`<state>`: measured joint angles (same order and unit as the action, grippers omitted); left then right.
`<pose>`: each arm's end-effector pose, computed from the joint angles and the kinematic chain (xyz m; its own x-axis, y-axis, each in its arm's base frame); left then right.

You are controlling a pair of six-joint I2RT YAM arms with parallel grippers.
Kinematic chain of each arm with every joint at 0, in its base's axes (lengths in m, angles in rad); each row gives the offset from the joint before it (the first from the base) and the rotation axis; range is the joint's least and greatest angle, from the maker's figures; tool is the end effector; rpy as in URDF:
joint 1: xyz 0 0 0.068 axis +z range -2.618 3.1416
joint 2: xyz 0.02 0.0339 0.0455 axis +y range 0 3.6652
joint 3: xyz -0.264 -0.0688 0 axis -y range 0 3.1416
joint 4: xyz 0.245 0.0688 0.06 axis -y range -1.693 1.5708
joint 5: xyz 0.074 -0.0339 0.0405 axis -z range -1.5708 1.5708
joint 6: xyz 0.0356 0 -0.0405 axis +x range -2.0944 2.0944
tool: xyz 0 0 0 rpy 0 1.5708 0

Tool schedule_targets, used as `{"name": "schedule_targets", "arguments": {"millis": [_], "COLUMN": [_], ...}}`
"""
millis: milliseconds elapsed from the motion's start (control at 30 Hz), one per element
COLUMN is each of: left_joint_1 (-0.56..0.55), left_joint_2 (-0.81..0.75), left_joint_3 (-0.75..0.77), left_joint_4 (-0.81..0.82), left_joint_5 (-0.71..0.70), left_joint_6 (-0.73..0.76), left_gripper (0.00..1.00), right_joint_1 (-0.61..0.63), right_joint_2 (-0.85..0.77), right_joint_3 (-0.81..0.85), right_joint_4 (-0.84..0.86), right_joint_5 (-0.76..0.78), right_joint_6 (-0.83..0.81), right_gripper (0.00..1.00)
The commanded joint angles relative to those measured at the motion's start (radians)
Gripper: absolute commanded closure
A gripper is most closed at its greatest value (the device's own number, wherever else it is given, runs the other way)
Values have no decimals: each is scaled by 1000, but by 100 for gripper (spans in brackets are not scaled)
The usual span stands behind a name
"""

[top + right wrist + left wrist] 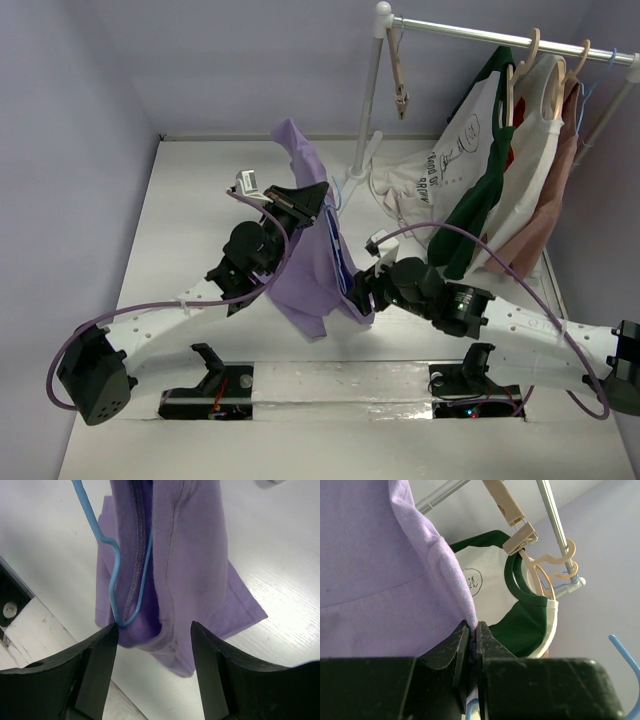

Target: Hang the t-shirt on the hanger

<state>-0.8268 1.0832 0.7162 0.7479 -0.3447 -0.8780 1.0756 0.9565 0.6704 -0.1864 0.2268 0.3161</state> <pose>0.1757 -0.1731 0.3548 -0.2086 -0.8427 -0.4963 0.5003 0.3440 -0.7945 0.1100 0.1868 0.2682 -0.4425 -0.1819 -0.8781 -0.6572 0.7320 0.1795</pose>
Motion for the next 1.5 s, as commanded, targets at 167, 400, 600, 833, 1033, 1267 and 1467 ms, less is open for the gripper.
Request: {"name": "schedule_targets", "arguments": {"millis": [167,400,600,833,1033,1267,1467], "left_joint_1": [17,17,17,17,17,17,17], "left_joint_2": [-36,-45,-48,-60,-45,-8,18], "left_joint_3": [40,48,54,40,17,6,5], "left_joint_4": [61,59,56,54,80,149,172], "left_joint_5": [27,30,33,10,-43,-86,-74], "left_joint_6": [-7,-1,-1,-3,10,8,-22], "left_gripper": [100,100,100,100,100,100,100], "right_joint_1": [10,10,10,21,41,121,145], "right_joint_2": [-143,-52,51,68,-42,-15,2], "right_joint_3": [-69,-104,-95,-103,-94,-26,-2], "right_joint_4": [59,129,168,266,246,159,134], "right_joint_5": [-130,-173,-63,5,34,38,137], "right_joint_6": [-44,-71,-84,-57,-57,-64,-54], "right_gripper": [17,23,30,70,78,77,71]}}
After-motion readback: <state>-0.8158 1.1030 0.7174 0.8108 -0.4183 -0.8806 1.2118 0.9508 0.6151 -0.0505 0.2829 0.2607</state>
